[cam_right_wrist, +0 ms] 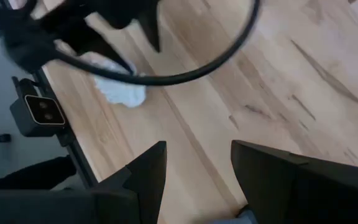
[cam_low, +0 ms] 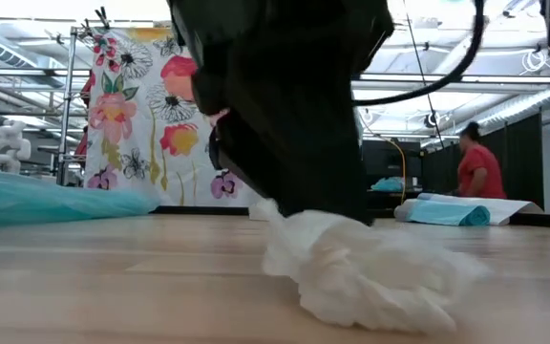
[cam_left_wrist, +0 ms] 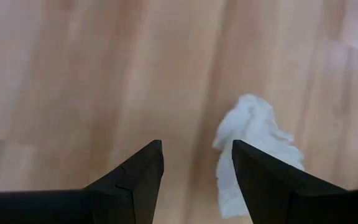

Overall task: Place trash/remove bag and relplace
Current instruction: Put the white paper into the blue trash bag inside the white trash bin

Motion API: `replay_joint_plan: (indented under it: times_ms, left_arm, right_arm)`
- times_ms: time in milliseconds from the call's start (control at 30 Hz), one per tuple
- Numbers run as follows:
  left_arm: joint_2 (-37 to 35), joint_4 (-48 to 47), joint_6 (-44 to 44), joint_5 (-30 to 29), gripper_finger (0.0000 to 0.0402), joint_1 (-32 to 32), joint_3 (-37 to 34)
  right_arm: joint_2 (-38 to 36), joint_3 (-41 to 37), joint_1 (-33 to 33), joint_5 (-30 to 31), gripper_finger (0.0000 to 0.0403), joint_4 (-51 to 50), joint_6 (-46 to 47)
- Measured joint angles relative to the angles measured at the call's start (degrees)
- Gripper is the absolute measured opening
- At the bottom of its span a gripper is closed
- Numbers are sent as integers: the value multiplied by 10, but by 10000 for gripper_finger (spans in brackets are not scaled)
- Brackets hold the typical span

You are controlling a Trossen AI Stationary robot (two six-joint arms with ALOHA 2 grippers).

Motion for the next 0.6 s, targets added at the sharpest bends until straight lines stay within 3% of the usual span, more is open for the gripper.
replay_joint_plan:
  times_ms: [200, 300, 467, 600]
  left_arm:
    - [29, 18, -4, 1, 178, -14, 6]
    - [34, 15, -27, 24, 133, -11, 7]
    - [29, 12, -28, 37, 16, -3, 7]
    - [-5, -5, 3, 35, 4, 18, 4]
  right_arm:
    - [0, 0, 5, 5, 171, -4, 4]
    - [0, 0, 5, 30, 171, -4, 5]
    - [0, 0, 4, 58, 171, -5, 4]
    - [0, 0, 4, 76, 171, -8, 4]
